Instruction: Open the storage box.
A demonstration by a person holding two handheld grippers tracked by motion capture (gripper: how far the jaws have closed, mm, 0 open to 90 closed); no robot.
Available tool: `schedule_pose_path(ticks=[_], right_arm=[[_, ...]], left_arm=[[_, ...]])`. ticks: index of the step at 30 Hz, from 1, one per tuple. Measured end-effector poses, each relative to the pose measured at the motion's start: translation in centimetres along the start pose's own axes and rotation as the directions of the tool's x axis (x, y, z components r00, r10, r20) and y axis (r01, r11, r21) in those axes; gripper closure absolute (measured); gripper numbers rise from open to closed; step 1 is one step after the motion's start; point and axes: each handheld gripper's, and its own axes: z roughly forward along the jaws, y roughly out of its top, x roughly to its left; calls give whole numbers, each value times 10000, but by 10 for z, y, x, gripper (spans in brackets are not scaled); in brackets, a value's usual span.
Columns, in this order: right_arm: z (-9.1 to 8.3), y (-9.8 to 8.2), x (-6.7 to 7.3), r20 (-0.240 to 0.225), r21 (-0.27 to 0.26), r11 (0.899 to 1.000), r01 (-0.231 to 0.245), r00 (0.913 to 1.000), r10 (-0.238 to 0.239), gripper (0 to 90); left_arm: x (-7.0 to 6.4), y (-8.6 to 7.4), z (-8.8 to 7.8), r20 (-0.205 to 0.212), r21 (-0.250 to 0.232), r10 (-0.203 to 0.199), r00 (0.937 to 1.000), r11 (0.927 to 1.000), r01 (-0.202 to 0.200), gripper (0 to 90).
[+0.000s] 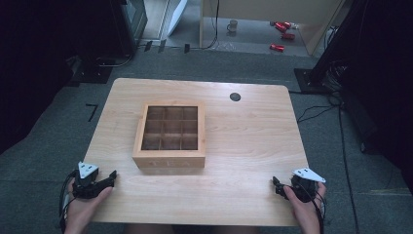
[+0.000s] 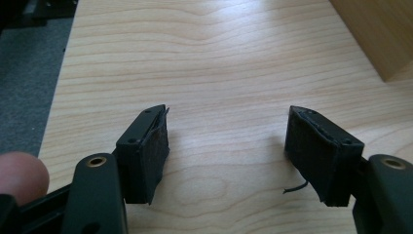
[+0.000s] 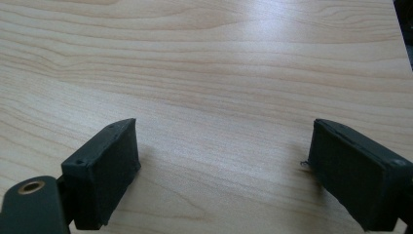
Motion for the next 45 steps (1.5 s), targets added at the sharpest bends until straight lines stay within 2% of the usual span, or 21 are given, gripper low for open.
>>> schedule_pose_path(ticks=[2, 4, 5, 6, 11, 12, 15, 16, 20, 23, 30, 35, 36, 39, 40, 45], right_arm=[[0, 0, 0, 1, -2, 10000, 4, 10000, -4, 111], [0, 0, 0, 10, 0, 10000, -8, 10000, 8, 111], [0, 0, 0, 10, 0, 10000, -8, 10000, 8, 111], [0, 0, 1, 60, -1, 10000, -58, 10000, 58, 111], [0, 1, 1, 54, 39, 9999, -100, 9999, 100, 103], [1, 2, 1, 82, 68, 9998, -168, 9998, 167, 102], [1, 2, 0, 113, 56, 9996, -290, 9995, 289, 102], [1, 3, -1, 126, 41, 9987, -506, 9986, 505, 102], [0, 5, 0, 215, -11, 9976, -699, 9973, 699, 102], [0, 6, 2, 190, -40, 9981, -613, 9979, 614, 102], [-1, 12, 14, 76, -178, 9990, -416, 9991, 417, 102], [-4, 16, 26, -238, -369, 9984, -434, 9988, 425, 102], [-6, 17, 31, -438, -471, 9975, -527, 9978, 506, 102], [-8, 20, 36, -560, -608, 9966, -548, 9971, 514, 102], [-9, 22, 42, -573, -720, 9963, -462, 9975, 421, 102], [-9, 28, 53, -643, -805, 9960, -381, 9974, 329, 103]], left_arm=[[0, 1, -2, 95, -80, 30, 10000, 10000, -29, 329], [-3, 5, -7, 469, -407, 20, 9989, 9992, -1, 328], [-3, 5, -7, 469, -407, 20, 9989, 9992, -1, 328], [-6, 8, -10, 637, -533, 136, 9979, 9985, -102, 328], [-15, 16, -18, 630, -756, 367, 9973, 9966, -319, 331], [-18, 20, -22, 799, -895, 338, 9962, 9956, -266, 333], [-21, 23, -25, 901, -933, 467, 9948, 9949, -383, 335], [-25, 25, -27, 1065, -978, 533, 9929, 9943, -428, 336], [-31, 27, -29, 1291, -1033, 707, 9891, 9930, -575, 339], [-36, 28, -29, 1433, -1092, 767, 9867, 9921, -613, 341], [-50, 30, -27, 1731, -1233, 840, 9813, 9904, -630, 376], [-57, 31, -23, 1878, -1158, 793, 9790, 9916, -581, 396], [-61, 32, -21, 1911, -1087, 834, 9780, 9921, -634, 403], [-63, 32, -21, 1914, -1080, 904, 9773, 9916, -706, 413], [-66, 33, -20, 1928, -1110, 973, 9764, 9908, -768, 427], [-66, 35, -19, 1930, -1041, 1042, 9757, 9909, -852, 468]])
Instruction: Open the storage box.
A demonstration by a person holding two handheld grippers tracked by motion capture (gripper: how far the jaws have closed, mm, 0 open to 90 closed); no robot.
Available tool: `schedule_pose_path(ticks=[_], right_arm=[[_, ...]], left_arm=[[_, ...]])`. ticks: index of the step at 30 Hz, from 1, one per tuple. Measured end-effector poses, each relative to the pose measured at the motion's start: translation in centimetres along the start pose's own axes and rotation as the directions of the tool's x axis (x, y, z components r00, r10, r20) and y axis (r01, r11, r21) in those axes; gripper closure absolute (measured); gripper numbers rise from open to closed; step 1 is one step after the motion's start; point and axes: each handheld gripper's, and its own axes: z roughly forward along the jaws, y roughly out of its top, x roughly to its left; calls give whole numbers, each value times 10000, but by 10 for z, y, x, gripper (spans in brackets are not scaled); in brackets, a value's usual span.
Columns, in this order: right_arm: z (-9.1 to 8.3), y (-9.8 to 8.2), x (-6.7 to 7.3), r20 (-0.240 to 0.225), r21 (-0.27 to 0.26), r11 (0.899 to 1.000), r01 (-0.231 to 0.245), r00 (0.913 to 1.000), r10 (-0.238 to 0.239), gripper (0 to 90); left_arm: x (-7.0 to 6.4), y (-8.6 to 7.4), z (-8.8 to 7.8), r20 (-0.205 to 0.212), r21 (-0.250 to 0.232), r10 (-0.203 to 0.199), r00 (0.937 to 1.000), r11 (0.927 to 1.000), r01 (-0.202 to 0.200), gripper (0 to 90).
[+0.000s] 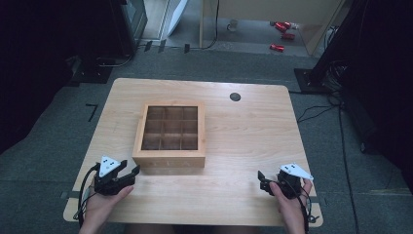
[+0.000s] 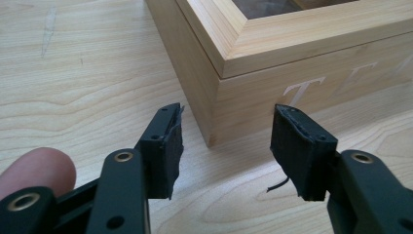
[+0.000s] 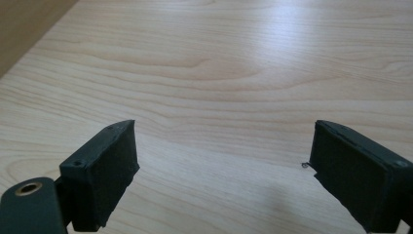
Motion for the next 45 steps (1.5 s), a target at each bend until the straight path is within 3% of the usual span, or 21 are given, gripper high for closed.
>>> schedule_pose_path(ticks=[3, 5, 12, 18, 19, 22, 28, 32, 40, 45], right_arm=[[0, 3, 7, -139, -156, 9997, -179, 9997, 177, 103], [1, 6, 17, -275, -157, 9999, -38, 9996, 34, 102], [1, 15, 33, -675, -331, 9994, -27, 9977, 4, 102], [5, 24, 49, -1165, -497, 9987, -119, 9932, 60, 102], [8, 27, 56, -1378, -561, 9984, -78, 9905, 0, 103], [12, 31, 65, -1384, -634, 9980, -14, 9903, -74, 103], [22, 42, 91, -1619, -871, 9960, 176, 9863, -316, 103], [29, 48, 107, -1712, -927, 9953, 266, 9843, -423, 106], [38, 56, 132, -1730, -972, 9942, 455, 9830, -619, 197], [41, 59, 149, -2034, -1131, 9918, 591, 9757, -813, 262]], left_arm=[[2, 4, 1, 9, 105, 117, 9999, 9999, -117, 476], [3, 8, 0, 108, 136, 140, 9998, 9998, -141, 480], [1, 15, 5, 181, 284, 427, 9989, 9987, -432, 480], [0, 19, 7, 315, 68, 224, 9993, 9997, -227, 483], [-1, 18, 8, 350, 60, 245, 9991, 9997, -248, 484], [-2, 17, 10, 447, 90, 311, 9985, 9995, -316, 485], [-2, 16, 12, 732, -115, 58, 9973, 9999, -50, 482], [-2, 17, 14, 655, -109, -4, 9978, 9999, 11, 490], [0, 16, 15, 784, -72, -139, 9968, 9999, 145, 503], [3, 17, 14, 915, -20, -218, 9956, 9998, 221, 523]])
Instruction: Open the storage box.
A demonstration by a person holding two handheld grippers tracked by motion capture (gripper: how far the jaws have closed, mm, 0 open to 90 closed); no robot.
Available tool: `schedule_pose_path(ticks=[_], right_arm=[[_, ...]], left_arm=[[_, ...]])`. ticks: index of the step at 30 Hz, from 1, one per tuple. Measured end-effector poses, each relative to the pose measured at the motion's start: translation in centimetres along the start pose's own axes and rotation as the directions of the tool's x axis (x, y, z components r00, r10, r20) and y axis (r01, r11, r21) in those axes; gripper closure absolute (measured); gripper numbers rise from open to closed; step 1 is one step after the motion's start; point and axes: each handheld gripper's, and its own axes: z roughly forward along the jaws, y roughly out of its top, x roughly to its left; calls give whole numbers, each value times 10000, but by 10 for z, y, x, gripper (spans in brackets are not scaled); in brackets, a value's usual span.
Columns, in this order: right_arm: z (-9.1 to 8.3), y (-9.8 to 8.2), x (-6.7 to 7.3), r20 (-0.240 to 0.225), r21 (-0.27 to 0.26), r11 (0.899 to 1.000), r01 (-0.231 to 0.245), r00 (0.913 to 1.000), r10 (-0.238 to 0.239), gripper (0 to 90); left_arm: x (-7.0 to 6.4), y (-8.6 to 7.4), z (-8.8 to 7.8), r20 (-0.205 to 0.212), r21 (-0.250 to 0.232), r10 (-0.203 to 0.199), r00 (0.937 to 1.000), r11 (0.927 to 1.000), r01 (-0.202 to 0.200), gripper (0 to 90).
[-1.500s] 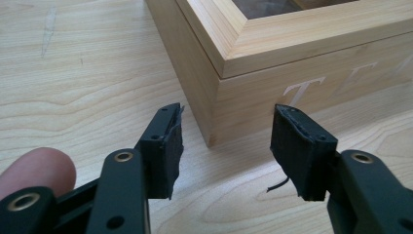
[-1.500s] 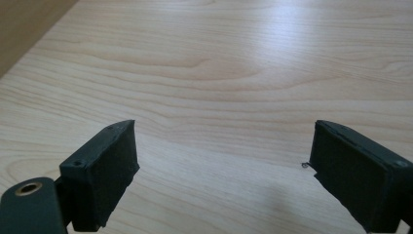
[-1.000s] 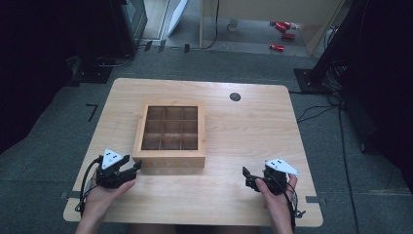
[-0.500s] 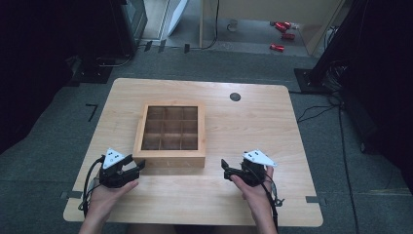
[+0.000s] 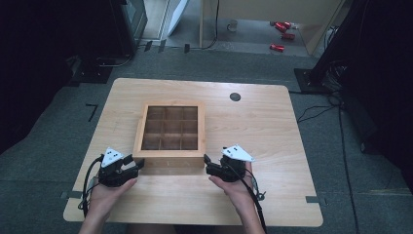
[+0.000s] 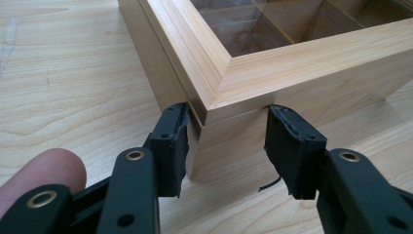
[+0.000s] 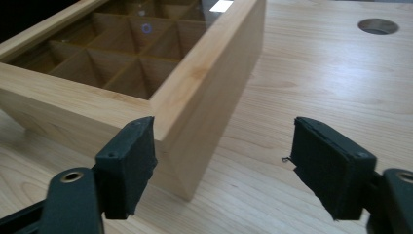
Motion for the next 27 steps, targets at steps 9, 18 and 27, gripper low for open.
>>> schedule_pose_path(ticks=[9, 18, 27], right_arm=[[6, 3, 9, -431, -52, 10000, -8, 9991, 6, 295], [13, -1, 14, -687, 103, 9999, -1, 9976, 8, 296], [17, -2, 19, -797, 189, 9998, 94, 9968, -78, 295]], left_arm=[[2, 1, 0, 104, 46, -31, 9999, 10000, 31, 528], [2, 0, 0, 148, 45, -21, 9999, 10000, 20, 528], [2, 1, 0, 98, 85, -35, 9999, 10000, 34, 533]])
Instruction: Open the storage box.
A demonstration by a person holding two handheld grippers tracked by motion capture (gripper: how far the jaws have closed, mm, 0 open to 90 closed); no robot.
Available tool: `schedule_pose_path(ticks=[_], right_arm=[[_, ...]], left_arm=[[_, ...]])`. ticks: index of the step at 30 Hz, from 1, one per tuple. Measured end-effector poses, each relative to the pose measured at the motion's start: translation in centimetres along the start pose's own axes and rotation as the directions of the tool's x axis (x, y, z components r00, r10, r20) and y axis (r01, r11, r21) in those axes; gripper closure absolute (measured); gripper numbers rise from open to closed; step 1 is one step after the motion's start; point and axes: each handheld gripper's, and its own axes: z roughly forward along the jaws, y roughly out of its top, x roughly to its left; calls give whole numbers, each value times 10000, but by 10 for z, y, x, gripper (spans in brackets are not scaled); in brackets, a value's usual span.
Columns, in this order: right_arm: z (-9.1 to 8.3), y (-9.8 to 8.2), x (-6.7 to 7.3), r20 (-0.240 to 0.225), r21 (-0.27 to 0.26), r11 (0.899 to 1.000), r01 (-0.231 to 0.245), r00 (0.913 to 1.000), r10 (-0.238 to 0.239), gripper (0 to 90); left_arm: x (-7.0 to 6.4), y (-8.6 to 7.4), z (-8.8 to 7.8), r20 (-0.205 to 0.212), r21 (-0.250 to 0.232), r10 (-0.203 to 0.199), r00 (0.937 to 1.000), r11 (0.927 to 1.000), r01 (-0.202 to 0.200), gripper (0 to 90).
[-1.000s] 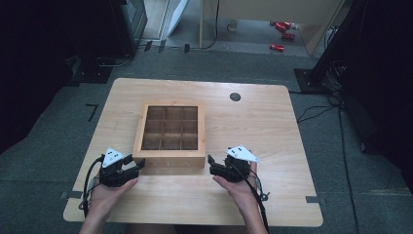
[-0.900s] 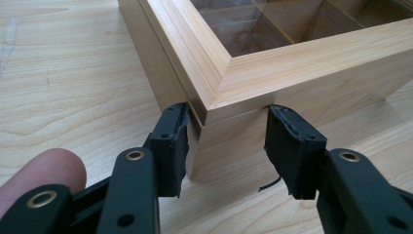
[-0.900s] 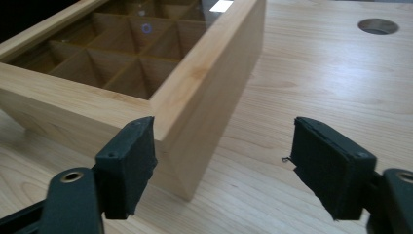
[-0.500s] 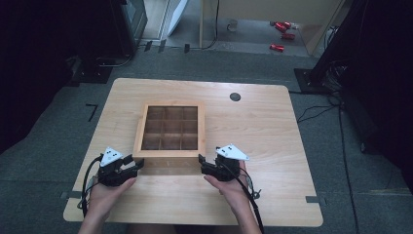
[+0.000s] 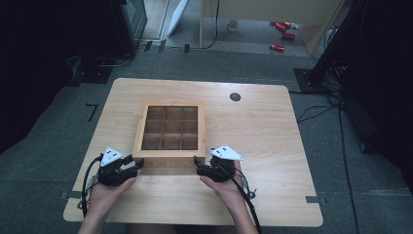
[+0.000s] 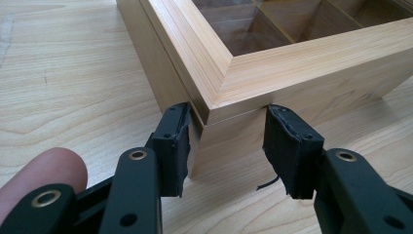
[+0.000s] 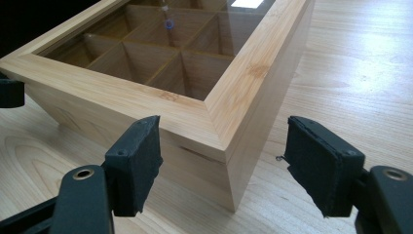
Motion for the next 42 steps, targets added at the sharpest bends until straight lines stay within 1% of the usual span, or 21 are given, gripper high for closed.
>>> schedule_pose_path(ticks=[9, 15, 24, 32, 38, 42], right_arm=[[5, -3, 4, -160, 155, 9999, 39, 9999, -36, 295], [7, -4, 6, -235, 195, 9998, 36, 9997, -31, 294], [11, -7, 7, -327, 282, 9996, -20, 9995, 29, 294], [14, -10, 6, -307, 379, 9993, -26, 9995, 38, 293], [19, -14, 6, -315, 540, 9985, -46, 9995, 64, 293], [25, -17, 6, -345, 674, 9977, -46, 9994, 70, 294]], left_arm=[[0, 1, 0, -29, -13, -55, 10000, 10000, 55, 535], [-1, 1, 0, -62, 18, -13, 10000, 10000, 13, 538], [0, 2, -2, 16, -38, -79, 10000, 10000, 79, 539], [0, 3, -3, -3, -49, -16, 10000, 10000, 16, 542], [-1, 4, -5, 20, -176, 65, 10000, 9998, -65, 549], [0, 4, -4, 45, -164, 83, 10000, 9998, -82, 550]])
